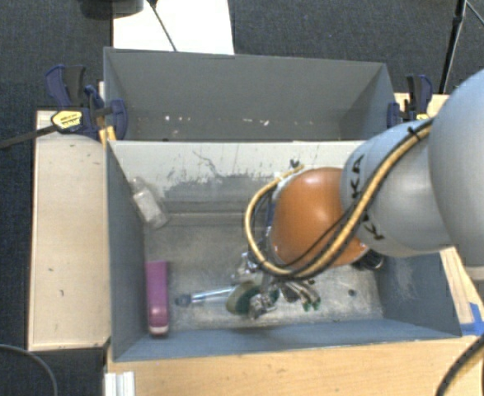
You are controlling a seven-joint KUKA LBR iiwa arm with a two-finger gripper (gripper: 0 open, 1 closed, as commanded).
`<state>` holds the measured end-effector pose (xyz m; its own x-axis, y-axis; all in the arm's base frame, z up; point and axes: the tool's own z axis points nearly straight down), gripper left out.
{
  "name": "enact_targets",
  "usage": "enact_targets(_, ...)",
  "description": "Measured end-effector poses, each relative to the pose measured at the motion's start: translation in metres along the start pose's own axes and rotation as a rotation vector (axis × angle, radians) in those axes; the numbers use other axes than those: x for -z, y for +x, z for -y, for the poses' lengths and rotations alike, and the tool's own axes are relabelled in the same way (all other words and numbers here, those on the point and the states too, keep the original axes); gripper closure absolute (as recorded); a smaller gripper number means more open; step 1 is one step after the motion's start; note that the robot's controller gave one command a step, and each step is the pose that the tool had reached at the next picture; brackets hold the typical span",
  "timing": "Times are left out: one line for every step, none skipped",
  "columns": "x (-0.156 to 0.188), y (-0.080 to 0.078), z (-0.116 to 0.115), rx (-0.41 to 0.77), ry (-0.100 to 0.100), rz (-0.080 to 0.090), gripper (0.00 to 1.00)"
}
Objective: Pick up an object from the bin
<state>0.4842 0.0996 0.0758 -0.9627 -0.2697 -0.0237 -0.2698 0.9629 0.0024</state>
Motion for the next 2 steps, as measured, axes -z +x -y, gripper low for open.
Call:
enact_targets(0.116,-0.011,0.008,-0.003,0.003,-0.014,1.00)
enact_targets(0.229,-0.017,0.006,0.040,0.003,-0.012,1.00)
